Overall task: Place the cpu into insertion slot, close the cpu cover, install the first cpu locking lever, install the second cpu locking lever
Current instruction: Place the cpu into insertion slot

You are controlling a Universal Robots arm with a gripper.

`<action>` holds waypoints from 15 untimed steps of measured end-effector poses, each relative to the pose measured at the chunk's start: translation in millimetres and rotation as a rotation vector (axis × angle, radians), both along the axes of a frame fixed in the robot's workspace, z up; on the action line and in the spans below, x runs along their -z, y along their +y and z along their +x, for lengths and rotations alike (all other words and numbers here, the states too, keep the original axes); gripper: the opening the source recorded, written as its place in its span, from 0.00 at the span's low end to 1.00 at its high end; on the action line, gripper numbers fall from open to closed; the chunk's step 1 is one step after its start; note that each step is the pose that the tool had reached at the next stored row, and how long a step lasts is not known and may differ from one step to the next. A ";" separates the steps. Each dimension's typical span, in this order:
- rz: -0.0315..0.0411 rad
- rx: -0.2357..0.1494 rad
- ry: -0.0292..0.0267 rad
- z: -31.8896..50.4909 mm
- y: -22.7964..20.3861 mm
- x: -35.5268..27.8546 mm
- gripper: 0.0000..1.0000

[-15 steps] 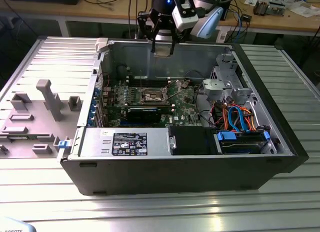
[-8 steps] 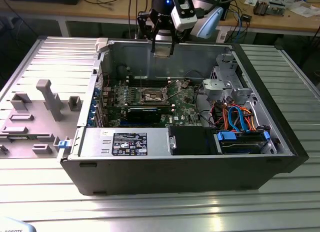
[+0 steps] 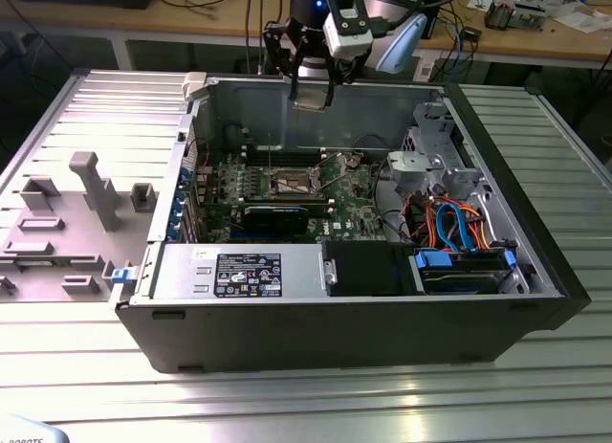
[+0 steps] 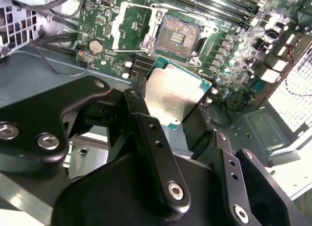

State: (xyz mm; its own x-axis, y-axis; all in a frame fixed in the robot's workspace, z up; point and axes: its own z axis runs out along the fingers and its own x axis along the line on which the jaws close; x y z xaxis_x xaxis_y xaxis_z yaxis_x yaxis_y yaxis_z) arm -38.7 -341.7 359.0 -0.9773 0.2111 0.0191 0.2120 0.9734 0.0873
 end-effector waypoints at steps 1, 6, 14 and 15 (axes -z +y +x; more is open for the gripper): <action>0.0000 0.007 0.0000 0.0 0.0 0.1 0.54; -0.0007 0.053 0.0000 0.0 0.0 0.5 0.54; -0.0017 0.133 -0.0001 0.0 0.0 1.2 0.54; -0.0017 0.133 -0.0001 0.0 0.0 1.2 0.54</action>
